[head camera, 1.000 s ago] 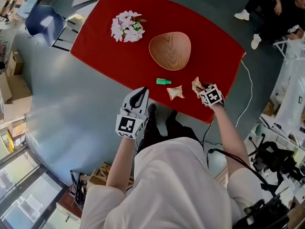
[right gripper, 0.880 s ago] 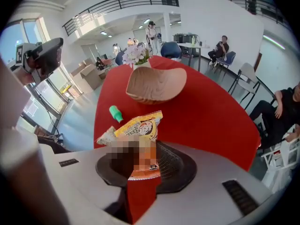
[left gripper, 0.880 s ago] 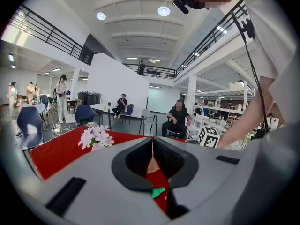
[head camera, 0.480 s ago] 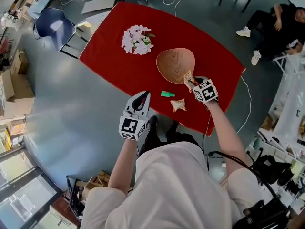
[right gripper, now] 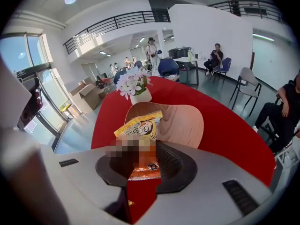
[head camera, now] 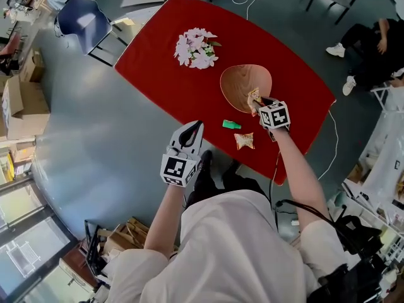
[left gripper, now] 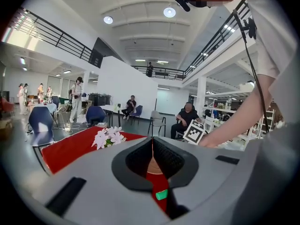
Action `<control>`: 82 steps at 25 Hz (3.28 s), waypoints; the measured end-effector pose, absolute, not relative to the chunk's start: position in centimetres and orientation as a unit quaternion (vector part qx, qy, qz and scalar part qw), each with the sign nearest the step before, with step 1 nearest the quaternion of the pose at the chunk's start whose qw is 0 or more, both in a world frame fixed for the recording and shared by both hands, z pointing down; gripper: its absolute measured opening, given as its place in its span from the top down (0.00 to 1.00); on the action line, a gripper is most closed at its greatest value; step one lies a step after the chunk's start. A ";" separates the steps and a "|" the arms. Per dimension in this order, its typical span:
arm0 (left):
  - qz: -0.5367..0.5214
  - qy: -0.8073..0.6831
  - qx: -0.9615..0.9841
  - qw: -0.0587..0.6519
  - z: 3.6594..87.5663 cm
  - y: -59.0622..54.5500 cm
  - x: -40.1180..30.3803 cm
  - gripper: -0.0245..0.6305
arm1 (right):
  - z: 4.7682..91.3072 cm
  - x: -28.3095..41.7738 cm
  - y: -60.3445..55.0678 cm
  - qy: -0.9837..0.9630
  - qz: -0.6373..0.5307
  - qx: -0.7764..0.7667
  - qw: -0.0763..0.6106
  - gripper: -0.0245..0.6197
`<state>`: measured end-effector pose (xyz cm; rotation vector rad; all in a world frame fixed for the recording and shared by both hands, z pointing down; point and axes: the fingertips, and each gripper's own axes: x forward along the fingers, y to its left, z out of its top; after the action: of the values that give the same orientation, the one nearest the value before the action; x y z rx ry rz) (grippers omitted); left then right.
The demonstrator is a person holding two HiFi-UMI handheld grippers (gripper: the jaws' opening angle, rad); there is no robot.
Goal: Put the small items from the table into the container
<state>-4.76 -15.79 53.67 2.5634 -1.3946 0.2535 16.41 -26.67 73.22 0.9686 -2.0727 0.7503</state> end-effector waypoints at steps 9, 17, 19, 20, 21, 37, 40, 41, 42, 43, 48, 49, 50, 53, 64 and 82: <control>0.089 -0.487 0.862 0.109 53.8 -15.6 -6.3 0.95 | 73.0 16.6 -28.5 -0.790 0.287 0.415 0.348 0.78; 0.088 -0.489 0.860 0.111 53.9 -15.8 -6.8 0.95 | 72.9 16.9 -28.4 -0.788 0.282 0.420 0.351 0.69; 0.087 -0.488 0.861 0.111 53.9 -15.8 -6.7 0.95 | 72.7 16.9 -28.3 -0.789 0.280 0.420 0.350 0.69; 0.087 -0.488 0.862 0.111 53.9 -15.8 -6.7 0.95 | 72.6 16.9 -28.2 -0.790 0.278 0.420 0.349 0.69; 0.087 -0.487 0.862 0.110 53.9 -15.8 -6.7 0.95 | 72.6 17.0 -28.1 -0.791 0.276 0.420 0.348 0.69; 0.073 -0.452 0.884 0.092 52.0 -15.8 -4.5 0.95 | 69.3 17.1 -26.6 -0.807 0.251 0.420 0.331 0.69; 0.071 -0.456 0.882 0.091 51.8 -15.8 -4.3 0.95 | 69.0 17.3 -26.1 -0.807 0.249 0.421 0.331 0.69; 0.071 -0.457 0.882 0.091 51.8 -15.7 -4.3 0.95 | 68.9 17.3 -26.0 -0.807 0.249 0.421 0.331 0.69; 0.071 -0.457 0.882 0.091 51.8 -15.7 -4.2 0.95 | 68.8 17.3 -25.8 -0.807 0.248 0.420 0.332 0.69; 0.071 -0.457 0.882 0.091 51.8 -15.7 -4.1 0.95 | 68.8 17.3 -25.7 -0.808 0.248 0.419 0.332 0.69; 0.070 -0.454 0.883 0.091 51.7 -15.7 -3.8 0.95 | 68.6 17.6 -25.3 -0.808 0.245 0.419 0.334 0.69; 0.072 -0.454 0.883 0.091 51.7 -15.7 -3.8 0.95 | 68.6 17.7 -25.3 -0.808 0.245 0.419 0.334 0.69; 0.074 -0.455 0.883 0.091 51.7 -15.7 -3.8 0.95 | 68.5 17.7 -25.3 -0.808 0.245 0.419 0.334 0.69; 0.078 -0.458 0.881 0.091 51.8 -15.7 -3.8 0.95 | 68.4 17.7 -25.3 -0.809 0.245 0.419 0.333 0.69; 0.085 -0.461 0.877 0.103 52.9 -15.5 -4.4 0.95 | 70.7 17.1 -22.5 -0.810 0.262 0.394 0.346 0.69; 0.098 -0.472 0.866 0.132 55.8 -12.5 -6.2 0.95 | 80.2 14.2 -10.9 -0.802 0.313 0.271 0.430 0.69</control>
<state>-6.17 -12.52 55.84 2.5140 -1.3705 0.2841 14.19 -10.85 80.19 0.6771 -2.0005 0.7821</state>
